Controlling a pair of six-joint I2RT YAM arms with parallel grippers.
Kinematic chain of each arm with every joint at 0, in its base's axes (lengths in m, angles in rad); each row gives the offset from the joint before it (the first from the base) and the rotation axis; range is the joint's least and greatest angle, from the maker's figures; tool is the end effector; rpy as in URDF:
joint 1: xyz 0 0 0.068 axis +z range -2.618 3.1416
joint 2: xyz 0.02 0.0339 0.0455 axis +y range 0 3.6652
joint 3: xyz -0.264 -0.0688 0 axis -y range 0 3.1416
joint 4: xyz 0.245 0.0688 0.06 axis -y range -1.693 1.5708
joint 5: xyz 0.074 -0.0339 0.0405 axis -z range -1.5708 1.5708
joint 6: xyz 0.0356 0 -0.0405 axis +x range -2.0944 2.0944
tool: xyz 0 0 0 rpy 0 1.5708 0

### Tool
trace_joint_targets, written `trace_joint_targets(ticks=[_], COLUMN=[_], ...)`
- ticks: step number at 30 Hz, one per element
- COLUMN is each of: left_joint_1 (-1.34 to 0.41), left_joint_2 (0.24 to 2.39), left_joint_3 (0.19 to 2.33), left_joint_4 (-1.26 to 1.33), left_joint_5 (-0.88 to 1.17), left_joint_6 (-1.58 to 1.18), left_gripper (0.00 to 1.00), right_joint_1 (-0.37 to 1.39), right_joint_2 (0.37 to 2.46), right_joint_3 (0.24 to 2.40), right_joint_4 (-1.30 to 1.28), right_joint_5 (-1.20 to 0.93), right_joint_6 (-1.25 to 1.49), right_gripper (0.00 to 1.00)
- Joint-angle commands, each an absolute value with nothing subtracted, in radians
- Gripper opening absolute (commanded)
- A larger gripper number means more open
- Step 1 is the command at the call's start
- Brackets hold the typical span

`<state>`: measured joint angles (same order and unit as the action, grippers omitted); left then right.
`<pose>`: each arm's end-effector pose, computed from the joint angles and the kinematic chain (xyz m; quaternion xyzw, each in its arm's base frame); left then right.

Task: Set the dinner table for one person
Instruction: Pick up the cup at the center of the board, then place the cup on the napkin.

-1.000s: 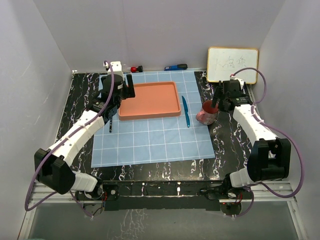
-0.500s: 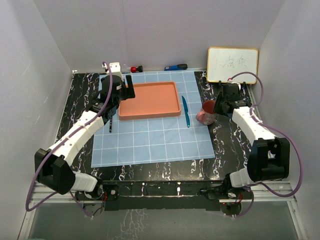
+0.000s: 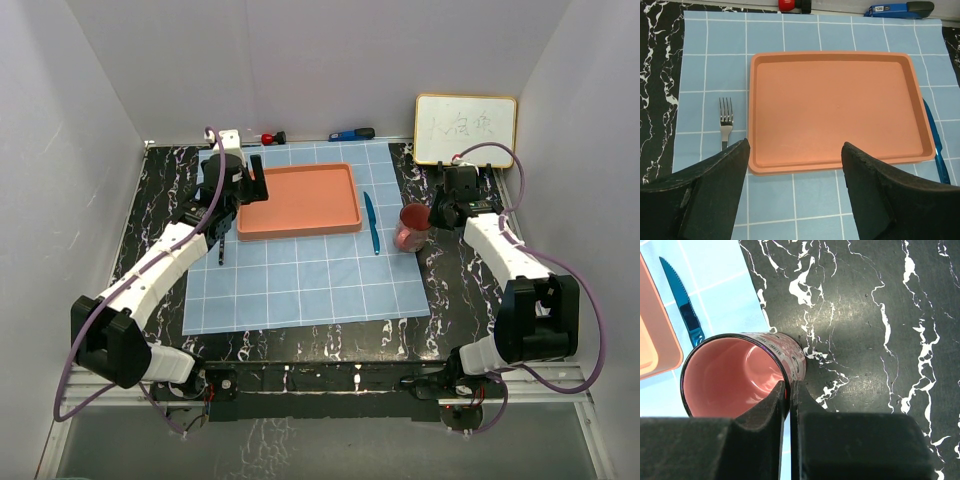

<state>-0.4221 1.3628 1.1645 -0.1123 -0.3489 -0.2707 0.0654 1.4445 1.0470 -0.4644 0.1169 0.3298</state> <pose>0.2967 -0.1199 0.3495 -0.0418 0.8012 -0.0651 0.5934 0.3067 0.0159 0.2529 0.1435 0.9254 0.0143 0.3505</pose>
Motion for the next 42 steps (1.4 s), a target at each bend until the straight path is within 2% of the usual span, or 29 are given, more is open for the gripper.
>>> trace_joint_targets(ticks=[1, 9, 23, 32, 42], left_joint_1=[-0.406, -0.389, -0.34, -0.299, -0.272], left_joint_2=[1.341, 1.341, 1.312, 1.333, 1.343], left_joint_3=[1.155, 1.159, 1.14, 1.141, 1.155], left_joint_4=[-0.105, -0.117, -0.12, -0.103, -0.124], left_joint_5=[-0.339, -0.317, -0.304, -0.225, -0.22], left_joint_6=[-0.267, -0.261, -0.255, -0.277, -0.268], left_gripper=[0.73, 0.73, 0.74, 0.73, 0.73], right_joint_1=[0.063, 0.063, 0.064, 0.063, 0.062], right_joint_2=[1.42, 1.469, 1.725, 1.898, 2.092], right_joint_3=[1.077, 1.226, 1.52, 1.644, 1.894], right_joint_4=[-0.358, -0.353, -0.3, -0.23, -0.225], right_joint_5=[0.097, 0.043, -0.197, -0.229, -0.276], right_joint_6=[0.317, 0.291, 0.247, 0.242, 0.244], right_gripper=[0.0, 0.0, 0.0, 0.0, 0.0])
